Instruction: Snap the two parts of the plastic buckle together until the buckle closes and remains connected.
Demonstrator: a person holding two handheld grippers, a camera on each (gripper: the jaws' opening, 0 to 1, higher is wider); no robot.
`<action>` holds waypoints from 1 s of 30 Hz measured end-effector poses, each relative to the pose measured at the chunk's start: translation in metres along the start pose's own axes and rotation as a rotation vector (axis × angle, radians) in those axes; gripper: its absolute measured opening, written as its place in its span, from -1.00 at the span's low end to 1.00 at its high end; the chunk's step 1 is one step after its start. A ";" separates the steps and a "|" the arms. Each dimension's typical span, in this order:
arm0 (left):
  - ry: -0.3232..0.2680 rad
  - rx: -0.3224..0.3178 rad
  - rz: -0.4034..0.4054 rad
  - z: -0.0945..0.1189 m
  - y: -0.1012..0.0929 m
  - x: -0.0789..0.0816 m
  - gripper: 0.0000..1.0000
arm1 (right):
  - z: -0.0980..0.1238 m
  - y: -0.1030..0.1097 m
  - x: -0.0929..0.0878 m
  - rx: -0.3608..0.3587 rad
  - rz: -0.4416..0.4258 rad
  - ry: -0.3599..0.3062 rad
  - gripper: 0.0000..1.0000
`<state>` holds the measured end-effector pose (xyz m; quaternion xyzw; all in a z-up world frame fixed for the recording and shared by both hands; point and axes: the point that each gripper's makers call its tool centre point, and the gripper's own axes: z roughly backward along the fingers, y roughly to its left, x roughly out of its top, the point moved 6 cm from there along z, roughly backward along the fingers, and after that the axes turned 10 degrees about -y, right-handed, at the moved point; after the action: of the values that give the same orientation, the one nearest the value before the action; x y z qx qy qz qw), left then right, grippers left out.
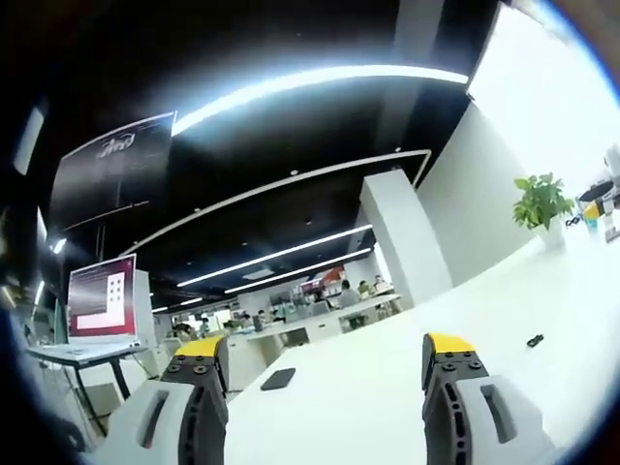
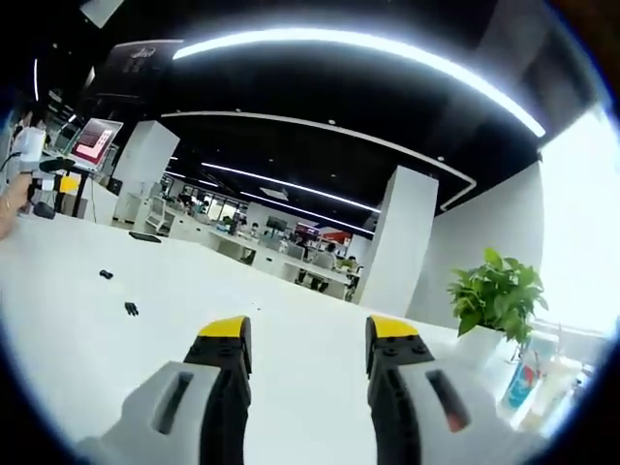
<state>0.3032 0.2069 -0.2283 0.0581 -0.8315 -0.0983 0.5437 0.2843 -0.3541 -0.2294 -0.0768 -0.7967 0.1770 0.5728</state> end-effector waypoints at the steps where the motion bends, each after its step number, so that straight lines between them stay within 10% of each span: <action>1: 0.002 0.003 0.001 0.000 0.000 0.000 0.66 | 0.000 0.000 0.000 0.000 0.000 0.000 -0.04; 30: 0.021 -0.003 0.034 0.003 0.000 -0.003 0.66 | 0.001 0.001 0.002 0.002 -0.021 -0.017 -0.08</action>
<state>0.3016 0.2079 -0.2317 0.0442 -0.8264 -0.0899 0.5541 0.2828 -0.3532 -0.2284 -0.0662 -0.8021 0.1727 0.5678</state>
